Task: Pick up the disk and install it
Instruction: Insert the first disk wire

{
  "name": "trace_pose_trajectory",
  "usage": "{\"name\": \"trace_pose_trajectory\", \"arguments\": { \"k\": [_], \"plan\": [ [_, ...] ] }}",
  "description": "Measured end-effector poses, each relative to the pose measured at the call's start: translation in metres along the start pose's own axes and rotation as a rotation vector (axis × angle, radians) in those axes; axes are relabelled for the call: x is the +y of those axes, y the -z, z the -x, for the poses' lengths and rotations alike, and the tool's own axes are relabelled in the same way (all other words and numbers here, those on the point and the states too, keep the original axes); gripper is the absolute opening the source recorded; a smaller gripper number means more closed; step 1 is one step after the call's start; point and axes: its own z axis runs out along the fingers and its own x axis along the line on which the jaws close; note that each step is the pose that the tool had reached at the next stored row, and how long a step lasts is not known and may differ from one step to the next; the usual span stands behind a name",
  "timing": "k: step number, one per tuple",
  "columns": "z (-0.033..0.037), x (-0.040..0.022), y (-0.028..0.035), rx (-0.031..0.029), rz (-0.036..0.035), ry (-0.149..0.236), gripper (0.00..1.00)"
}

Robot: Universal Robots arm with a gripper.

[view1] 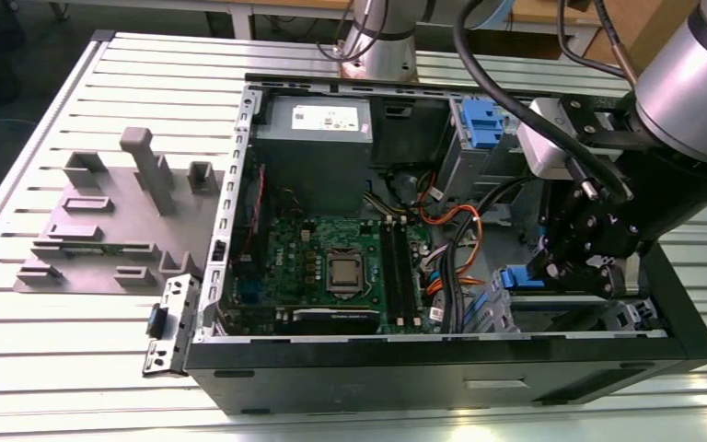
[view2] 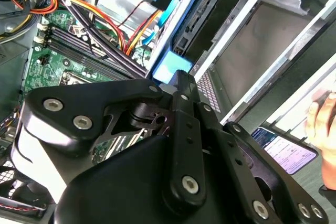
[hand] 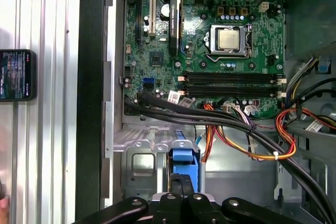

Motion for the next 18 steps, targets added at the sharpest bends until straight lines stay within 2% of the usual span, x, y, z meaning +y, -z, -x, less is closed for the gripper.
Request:
{"name": "trace_pose_trajectory", "arguments": {
  "k": [4,9,11,13,18],
  "plan": [
    [0.0001,-0.0003,0.0007,0.0001,0.0,0.0,0.11],
    [0.0014,0.0001,0.0148,0.0,-0.0001,0.0,0.11],
    [0.0018,0.0001,0.0183,-0.0001,0.0,0.0,0.11],
    [0.0025,-0.0037,0.0183,-0.0002,0.0001,0.0,0.11],
    [0.005,-0.0198,0.0188,0.0001,0.0017,-0.001,0.11]
  ]
}}
